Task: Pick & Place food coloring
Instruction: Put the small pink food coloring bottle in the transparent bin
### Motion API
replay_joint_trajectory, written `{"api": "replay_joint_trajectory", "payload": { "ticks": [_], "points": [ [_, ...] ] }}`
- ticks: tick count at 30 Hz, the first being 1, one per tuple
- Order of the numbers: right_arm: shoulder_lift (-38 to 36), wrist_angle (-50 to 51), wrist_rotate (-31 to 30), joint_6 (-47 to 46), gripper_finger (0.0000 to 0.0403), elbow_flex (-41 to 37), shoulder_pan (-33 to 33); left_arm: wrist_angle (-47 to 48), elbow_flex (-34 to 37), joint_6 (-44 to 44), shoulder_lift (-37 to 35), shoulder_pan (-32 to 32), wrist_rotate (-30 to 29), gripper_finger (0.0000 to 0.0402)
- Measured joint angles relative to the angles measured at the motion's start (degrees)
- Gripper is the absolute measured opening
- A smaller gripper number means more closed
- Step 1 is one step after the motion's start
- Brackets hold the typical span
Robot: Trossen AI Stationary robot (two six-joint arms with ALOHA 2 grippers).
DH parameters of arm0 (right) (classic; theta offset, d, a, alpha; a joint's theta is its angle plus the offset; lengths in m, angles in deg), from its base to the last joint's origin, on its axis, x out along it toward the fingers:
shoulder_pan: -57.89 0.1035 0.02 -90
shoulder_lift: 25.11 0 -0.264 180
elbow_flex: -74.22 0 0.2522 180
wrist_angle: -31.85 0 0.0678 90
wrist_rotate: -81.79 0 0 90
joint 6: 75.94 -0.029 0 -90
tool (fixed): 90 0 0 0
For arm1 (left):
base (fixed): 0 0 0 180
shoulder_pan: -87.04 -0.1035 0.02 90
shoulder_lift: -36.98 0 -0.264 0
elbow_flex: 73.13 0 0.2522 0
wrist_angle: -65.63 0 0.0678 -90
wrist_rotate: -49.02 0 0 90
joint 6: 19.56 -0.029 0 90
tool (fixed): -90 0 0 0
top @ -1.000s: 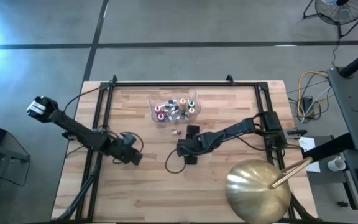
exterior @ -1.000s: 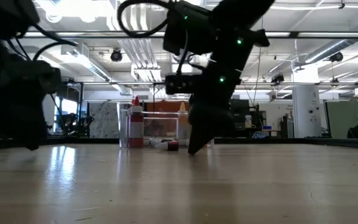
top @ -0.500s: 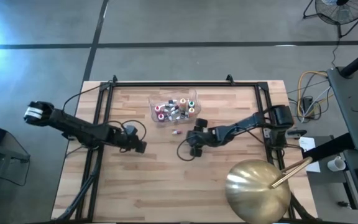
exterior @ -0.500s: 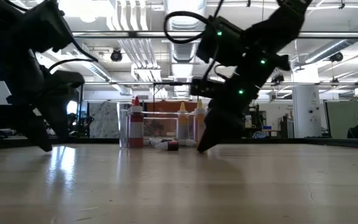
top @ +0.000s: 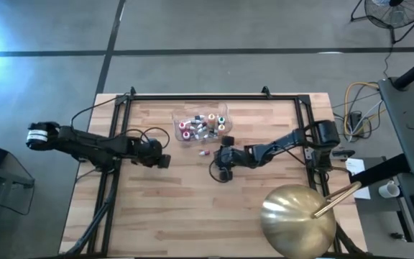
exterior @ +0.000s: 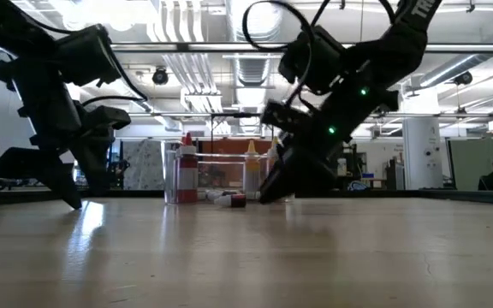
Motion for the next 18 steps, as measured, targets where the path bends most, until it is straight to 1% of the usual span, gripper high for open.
{"api": "replay_joint_trajectory", "payload": {
  "ticks": [4, 9, 15, 18],
  "points": [
    [1.4, -2.6, 0.7, 1.6, 0.0169, 2.8, -1.3, -0.4, 0.0, -2.1, 0.0, -1.0, 0.2, 0.0188],
    [5.6, -0.3, 2.9, 1.5, 0.0169, 7.8, -2.6, -0.9, 0.0, -4.6, 0.0, -1.0, 0.1, 0.0188],
    [10.0, 8.6, 3.7, 1.2, 0.0192, 15.7, -2.6, -0.9, 0.0, -5.9, 0.0, -0.9, 0.3, 0.0188],
    [11.7, 13.1, 3.6, -0.8, 0.0204, 19.6, -2.7, -0.8, 0.0, -7.5, 0.0, -0.9, 0.7, 0.0188]
  ]
}}
